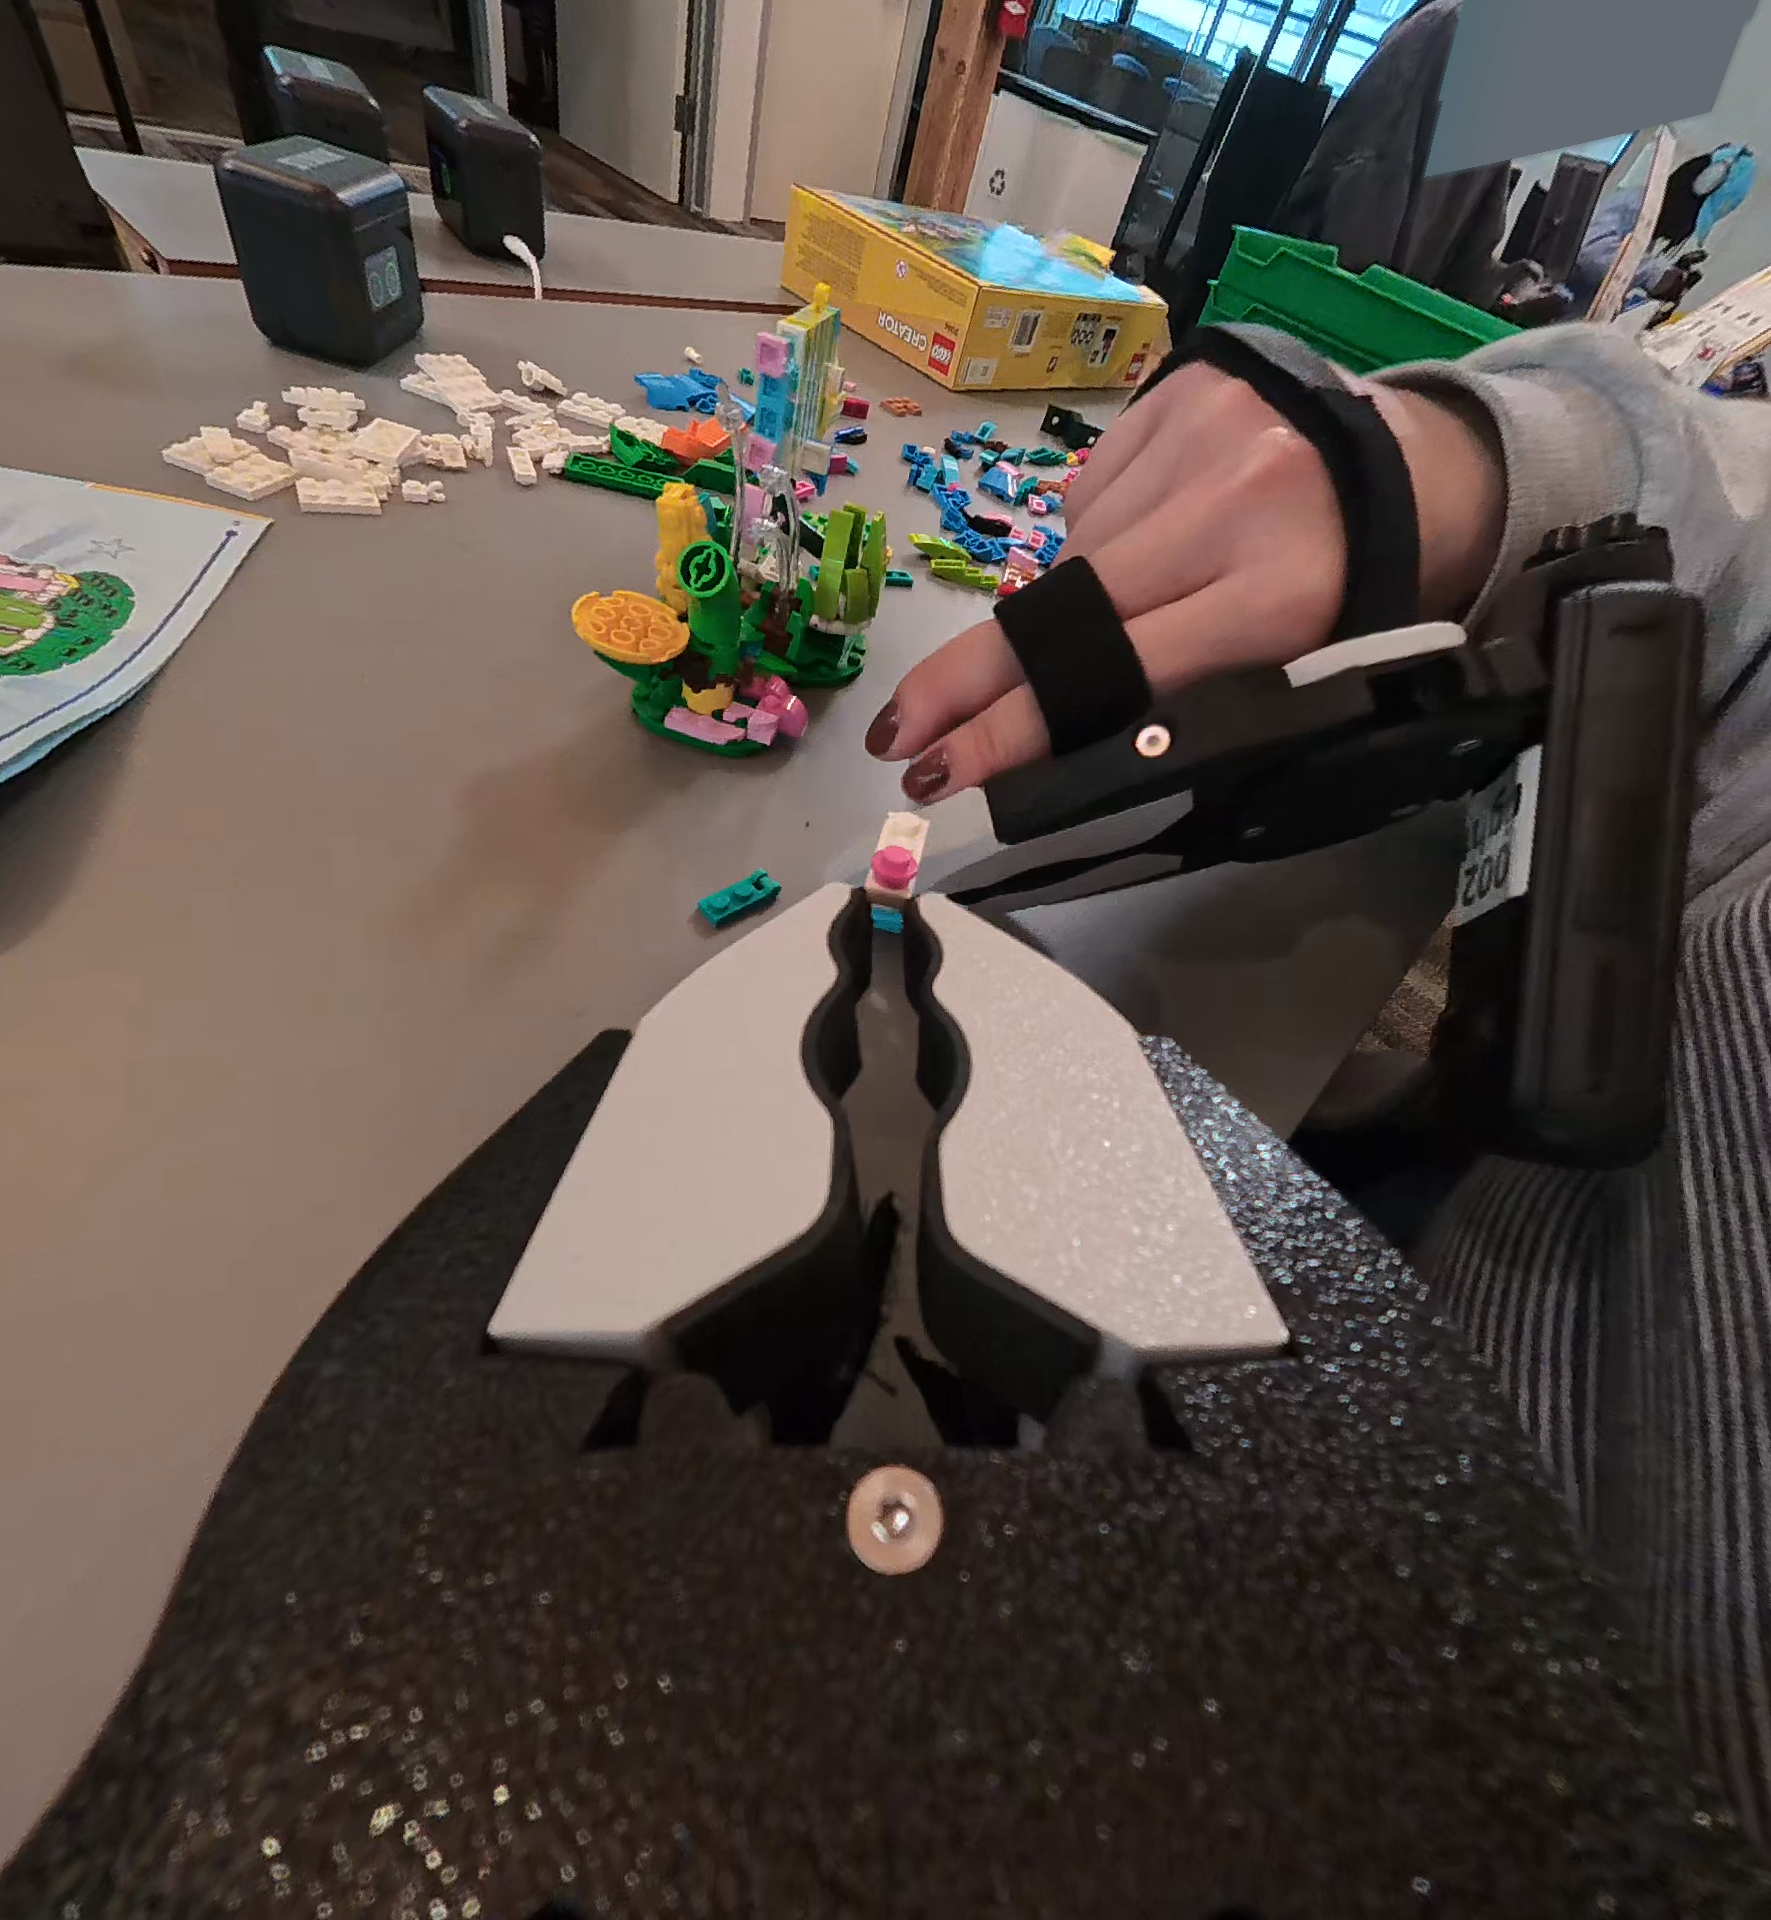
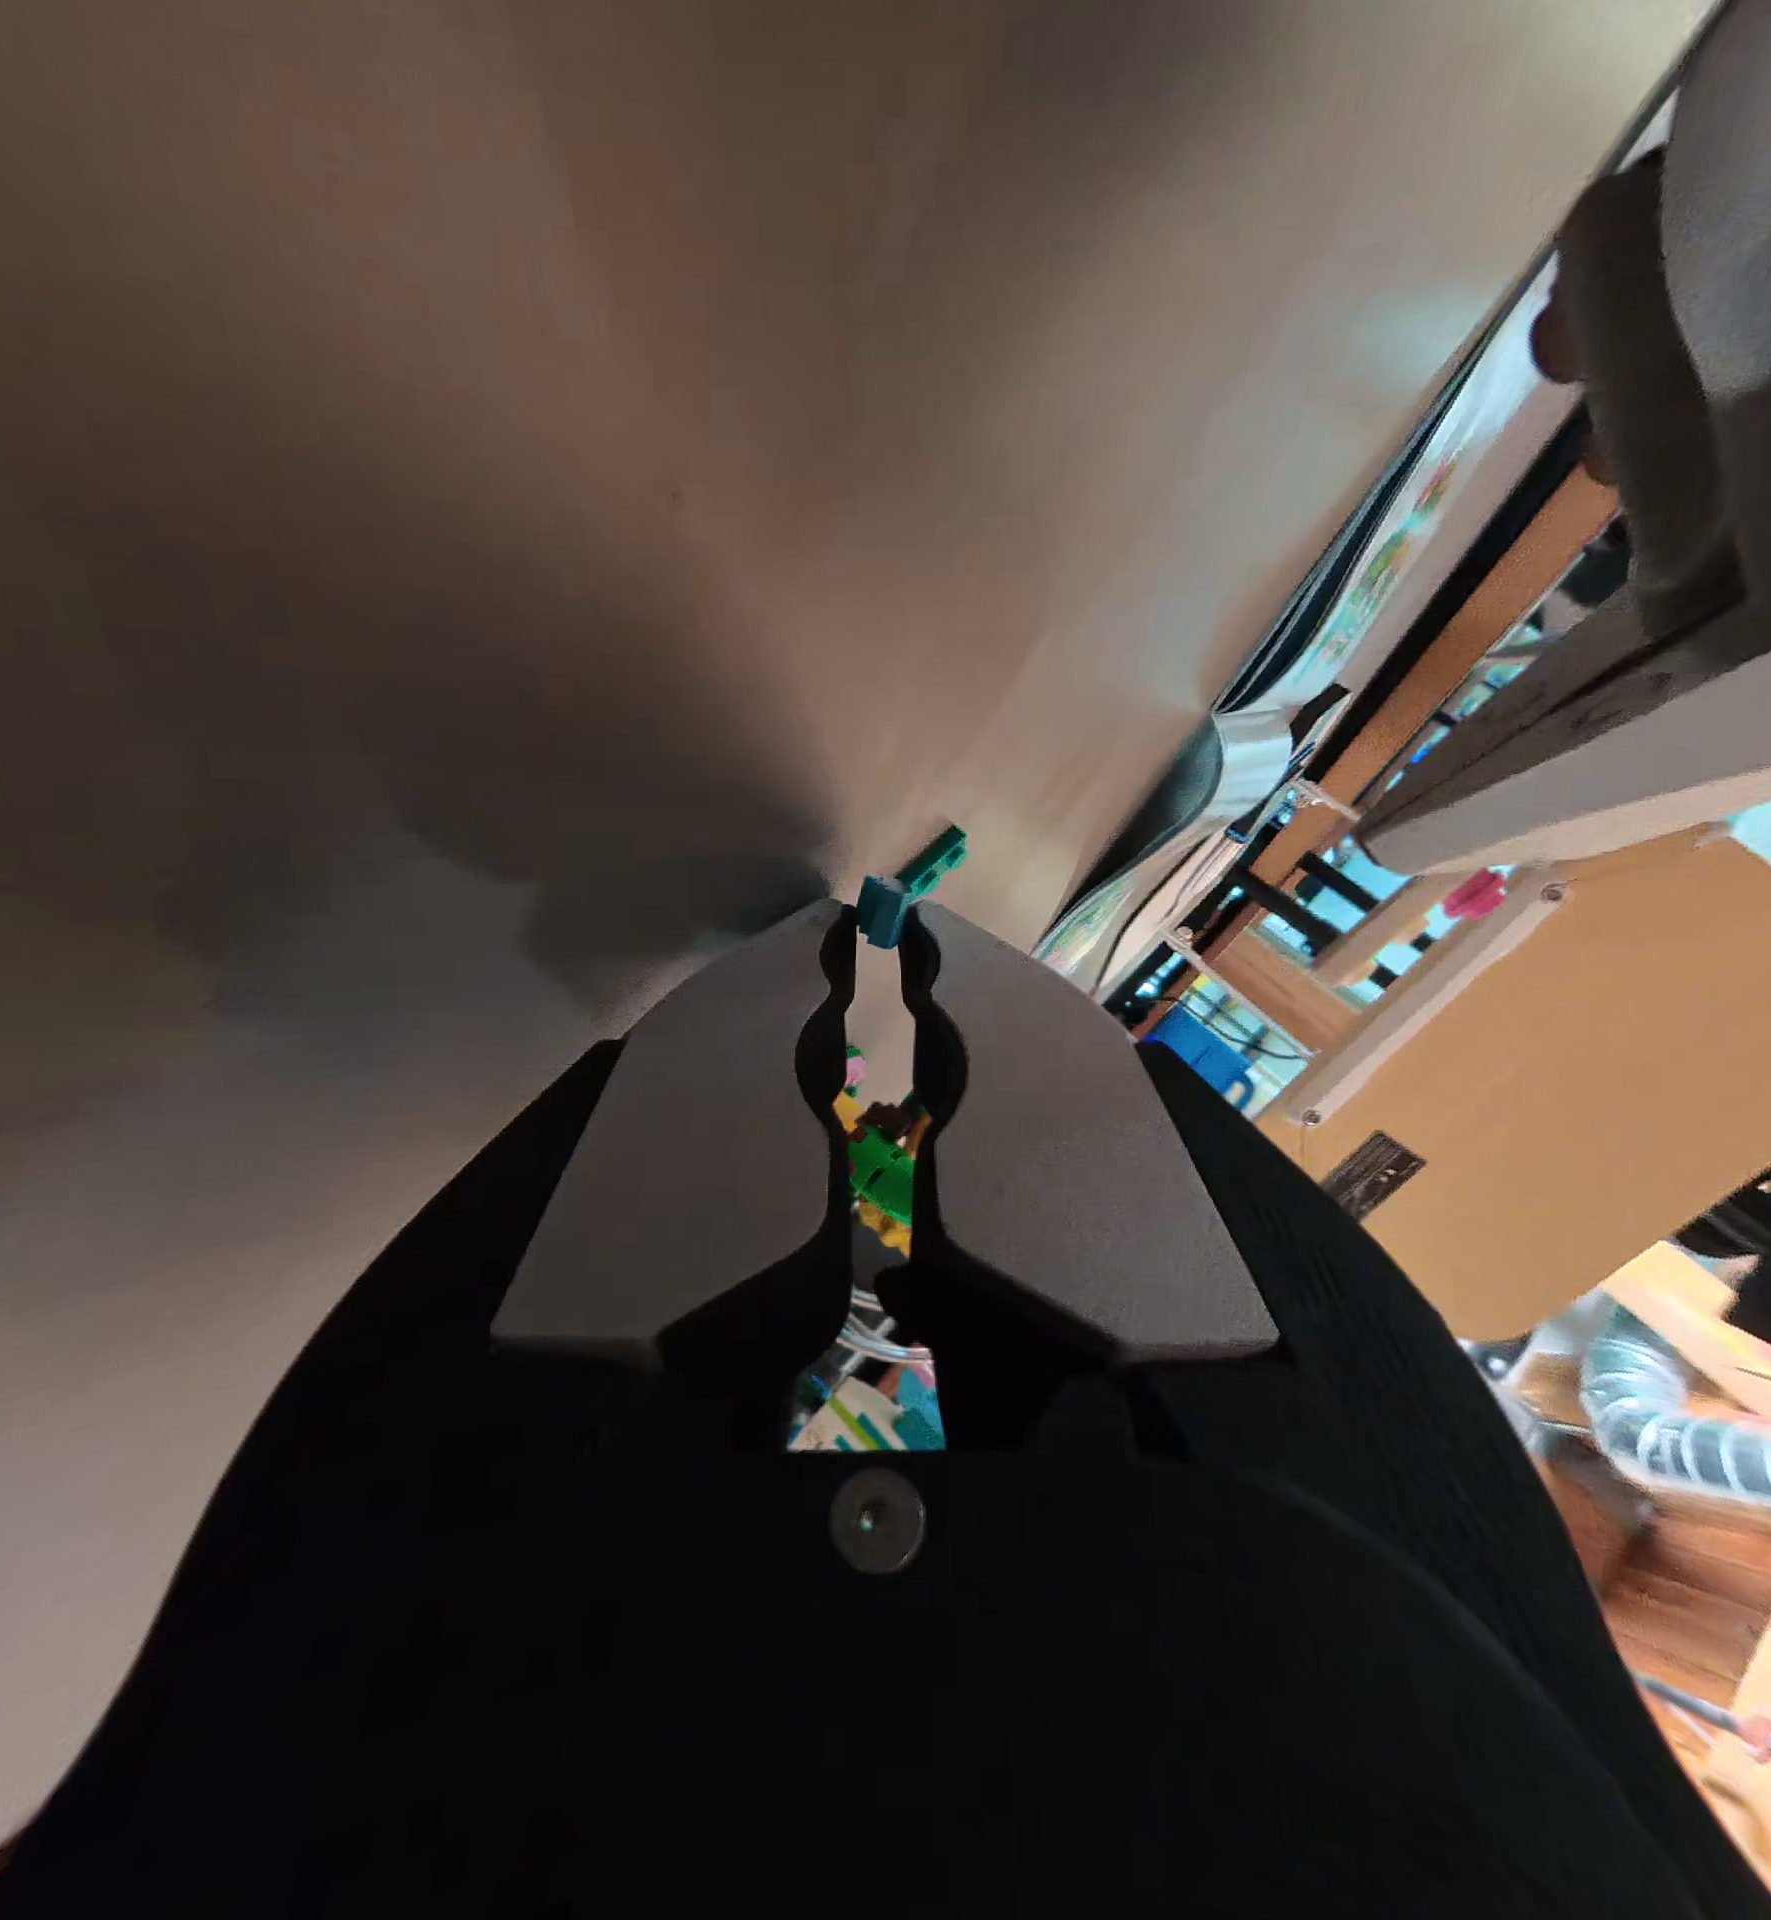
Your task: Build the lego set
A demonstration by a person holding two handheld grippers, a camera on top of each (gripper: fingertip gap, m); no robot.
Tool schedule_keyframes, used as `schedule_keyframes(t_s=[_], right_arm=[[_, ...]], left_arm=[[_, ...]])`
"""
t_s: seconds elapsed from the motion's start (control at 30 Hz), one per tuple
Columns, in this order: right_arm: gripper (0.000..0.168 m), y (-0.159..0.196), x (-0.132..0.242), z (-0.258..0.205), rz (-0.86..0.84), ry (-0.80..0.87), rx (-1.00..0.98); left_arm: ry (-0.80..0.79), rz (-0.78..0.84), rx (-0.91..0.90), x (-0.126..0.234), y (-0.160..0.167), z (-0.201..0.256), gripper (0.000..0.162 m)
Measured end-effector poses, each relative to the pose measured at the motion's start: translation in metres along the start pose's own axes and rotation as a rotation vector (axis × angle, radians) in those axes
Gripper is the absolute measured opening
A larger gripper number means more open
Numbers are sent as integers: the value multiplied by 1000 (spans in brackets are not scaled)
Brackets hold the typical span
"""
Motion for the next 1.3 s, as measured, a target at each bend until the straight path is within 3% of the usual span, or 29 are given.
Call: schedule_keyframes(t_s=[0.2,0.43,0.67,0.8,0.87,1.1,1.17,1.3], right_arm=[[16,0,10,-2,112,-89,-74],[22,-4,22,12,454,-317,-514],[25,-5,5,16,564,-521,-734],[18,-1,-4,11,539,-540,-745],[2,0,-4,11,527,-509,-740],[0,14,6,16,410,-163,-591],[1,10,8,12,399,-180,-712],[7,-1,11,21,454,-270,-1194]], left_arm=[[1,3,-1,1,-1,-1,6],[9,8,8,3,-2,-2,6],[29,9,9,4,-2,-1,6],[47,-17,19,4,1,0,5],[51,-33,27,3,3,0,6],[32,-68,71,4,7,-6,6],[29,-77,79,3,9,-7,6],[15,-81,68,3,10,-8,6]])
Point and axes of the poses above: each gripper's, where its closed fingertips meet, x back along the fingers, y out of its underside, z = x × y across the jaws, the point moved 3 cm from there along x, back along the fingers, and after that the axes turned 14 degrees about z, right-handed, at the moved point
